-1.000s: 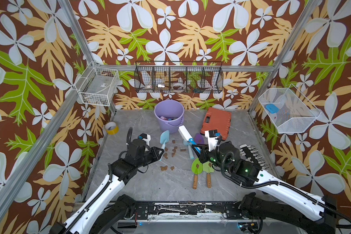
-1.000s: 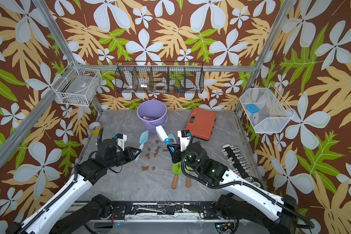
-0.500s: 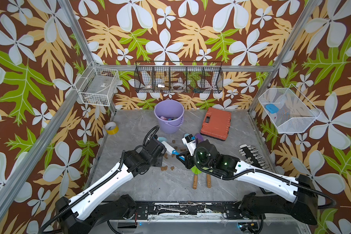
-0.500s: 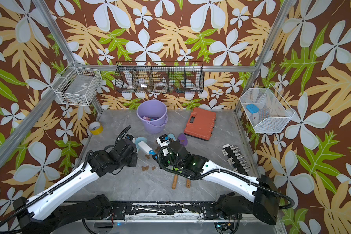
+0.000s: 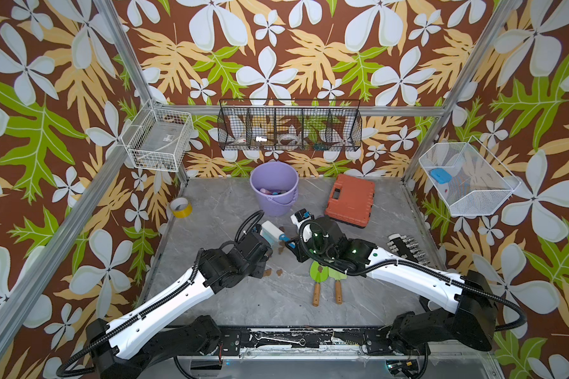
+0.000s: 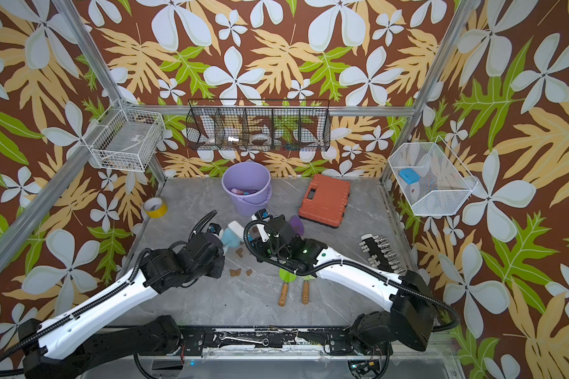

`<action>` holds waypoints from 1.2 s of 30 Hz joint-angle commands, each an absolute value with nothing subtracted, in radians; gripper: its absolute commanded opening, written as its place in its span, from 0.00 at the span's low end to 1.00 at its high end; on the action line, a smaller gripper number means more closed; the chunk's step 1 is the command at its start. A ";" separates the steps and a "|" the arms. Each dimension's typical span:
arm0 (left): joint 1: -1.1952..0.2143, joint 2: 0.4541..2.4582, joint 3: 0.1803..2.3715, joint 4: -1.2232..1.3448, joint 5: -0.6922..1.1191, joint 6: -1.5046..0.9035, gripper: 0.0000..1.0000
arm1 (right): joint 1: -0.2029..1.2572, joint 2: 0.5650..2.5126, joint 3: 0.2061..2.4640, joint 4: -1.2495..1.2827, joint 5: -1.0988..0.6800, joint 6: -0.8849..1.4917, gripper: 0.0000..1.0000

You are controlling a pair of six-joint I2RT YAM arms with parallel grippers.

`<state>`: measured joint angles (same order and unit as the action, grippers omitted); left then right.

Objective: Brush the soil off the hand trowel and place it into the bucket
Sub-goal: Brush off the soil from the hand trowel.

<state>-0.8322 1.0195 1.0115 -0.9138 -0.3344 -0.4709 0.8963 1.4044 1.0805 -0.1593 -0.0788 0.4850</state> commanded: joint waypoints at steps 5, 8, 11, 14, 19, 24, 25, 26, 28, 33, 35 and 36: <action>-0.831 1.014 1.004 -0.888 -0.354 -0.476 0.00 | 0.935 1.351 1.062 -0.099 -0.212 0.449 0.00; -0.831 1.016 0.997 -0.878 -0.345 -0.474 0.00 | 0.940 1.390 1.058 -0.116 -0.258 0.443 0.00; -0.831 1.015 0.991 -0.869 -0.341 -0.469 0.00 | 0.921 1.446 1.068 -0.151 -0.234 0.424 0.00; -0.831 1.016 0.984 -0.867 -0.342 -0.467 0.00 | 0.854 1.472 1.056 -0.139 -0.192 0.430 0.00; -0.831 1.025 0.985 -0.867 -0.347 -0.467 0.00 | 0.787 1.447 1.075 -0.117 -0.165 0.420 0.00; -0.827 1.059 1.016 -0.859 -0.390 -0.448 0.00 | 0.786 1.395 1.048 -0.101 -0.117 0.440 0.00; -0.821 1.073 1.038 -0.859 -0.400 -0.437 0.00 | 0.783 1.377 1.037 -0.103 -0.086 0.445 0.00; -0.805 1.089 1.069 -0.857 -0.403 -0.421 0.00 | 0.778 1.354 1.020 -0.095 -0.066 0.452 0.00; -0.769 1.118 1.133 -0.840 -0.406 -0.390 0.00 | 0.766 1.303 0.984 -0.072 -0.042 0.476 0.00; -0.647 1.220 1.317 -0.772 -0.363 -0.309 0.00 | 0.748 1.218 0.928 -0.055 0.012 0.505 0.00; -0.610 1.287 1.387 -0.767 -0.345 -0.282 0.00 | 0.743 1.201 0.915 -0.050 0.016 0.510 0.00; -0.592 1.331 1.430 -0.769 -0.335 -0.271 0.00 | 0.742 1.196 0.913 -0.051 0.018 0.510 0.00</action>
